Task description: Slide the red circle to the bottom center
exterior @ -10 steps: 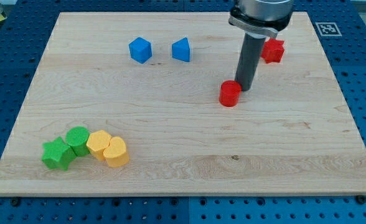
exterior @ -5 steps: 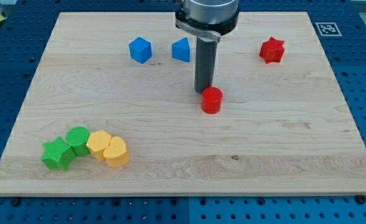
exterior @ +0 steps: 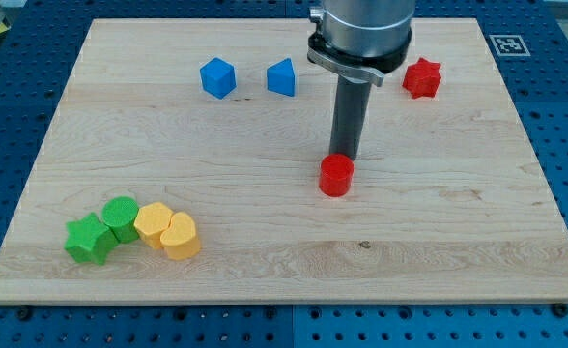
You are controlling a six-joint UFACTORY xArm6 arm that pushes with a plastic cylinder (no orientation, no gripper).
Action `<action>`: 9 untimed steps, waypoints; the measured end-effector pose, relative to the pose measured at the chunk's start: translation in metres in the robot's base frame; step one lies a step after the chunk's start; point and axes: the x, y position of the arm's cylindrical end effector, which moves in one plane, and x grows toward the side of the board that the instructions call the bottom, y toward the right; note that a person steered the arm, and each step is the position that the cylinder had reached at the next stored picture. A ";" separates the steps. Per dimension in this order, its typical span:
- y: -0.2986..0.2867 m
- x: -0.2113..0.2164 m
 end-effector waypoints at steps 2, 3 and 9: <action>0.001 0.013; 0.001 0.031; -0.027 0.082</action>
